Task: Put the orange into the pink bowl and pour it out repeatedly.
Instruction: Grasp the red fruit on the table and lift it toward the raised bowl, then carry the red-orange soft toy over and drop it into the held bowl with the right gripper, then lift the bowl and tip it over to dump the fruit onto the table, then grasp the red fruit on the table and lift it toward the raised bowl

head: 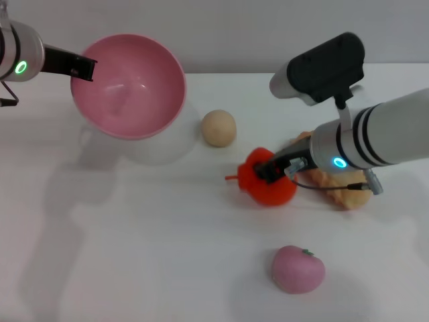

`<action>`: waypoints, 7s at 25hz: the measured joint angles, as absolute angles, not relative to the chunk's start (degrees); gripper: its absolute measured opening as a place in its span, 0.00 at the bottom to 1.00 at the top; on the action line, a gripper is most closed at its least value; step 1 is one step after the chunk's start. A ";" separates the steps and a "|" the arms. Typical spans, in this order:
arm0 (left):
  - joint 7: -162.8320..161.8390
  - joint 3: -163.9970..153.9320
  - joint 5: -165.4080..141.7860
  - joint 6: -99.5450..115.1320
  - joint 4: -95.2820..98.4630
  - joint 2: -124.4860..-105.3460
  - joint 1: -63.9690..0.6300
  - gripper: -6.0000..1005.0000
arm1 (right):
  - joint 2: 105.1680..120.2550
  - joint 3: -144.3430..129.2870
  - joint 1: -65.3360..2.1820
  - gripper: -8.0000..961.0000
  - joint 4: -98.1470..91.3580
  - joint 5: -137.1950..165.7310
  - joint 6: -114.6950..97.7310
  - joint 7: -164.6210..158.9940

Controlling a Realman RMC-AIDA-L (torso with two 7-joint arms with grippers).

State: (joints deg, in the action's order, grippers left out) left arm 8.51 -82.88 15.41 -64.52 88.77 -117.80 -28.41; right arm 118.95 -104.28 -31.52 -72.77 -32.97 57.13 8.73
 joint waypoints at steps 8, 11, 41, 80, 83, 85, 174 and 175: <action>9.21 -82.76 16.26 -64.30 87.15 -117.89 -28.84 0.05 | 118.83 -99.76 -27.29 0.23 -97.65 -31.11 67.01 8.81; 9.21 -82.76 16.26 -64.30 87.15 -117.89 -28.84 0.05 | 118.91 -98.52 -26.73 0.21 -107.95 -29.01 70.67 8.55; 9.14 -87.79 23.42 -62.89 83.52 -117.94 -33.42 0.05 | 118.93 -102.20 -29.78 0.17 -100.46 -28.52 59.58 8.41; 12.50 -135.64 -42.13 -51.58 89.65 -118.77 -25.64 0.05 | 118.82 -72.96 -11.88 0.56 -98.82 -36.85 66.89 9.23; 12.20 -137.16 -45.71 -51.39 89.21 -118.77 -25.19 0.05 | 118.82 -73.28 -12.06 0.56 -98.64 -36.87 66.88 9.24; 12.13 -138.61 -48.80 -51.26 88.46 -118.73 -24.80 0.05 | 118.83 -73.56 -12.08 0.56 -98.51 -36.89 66.89 9.25; -0.86 -87.85 2.37 -77.79 96.68 -118.03 -26.88 0.05 | 119.44 -107.87 -44.68 0.59 -49.70 -54.64 45.01 19.00; -0.85 -87.88 2.37 -77.79 96.68 -118.03 -26.90 0.05 | 119.45 -107.88 -44.60 0.51 -49.79 -54.62 45.01 19.10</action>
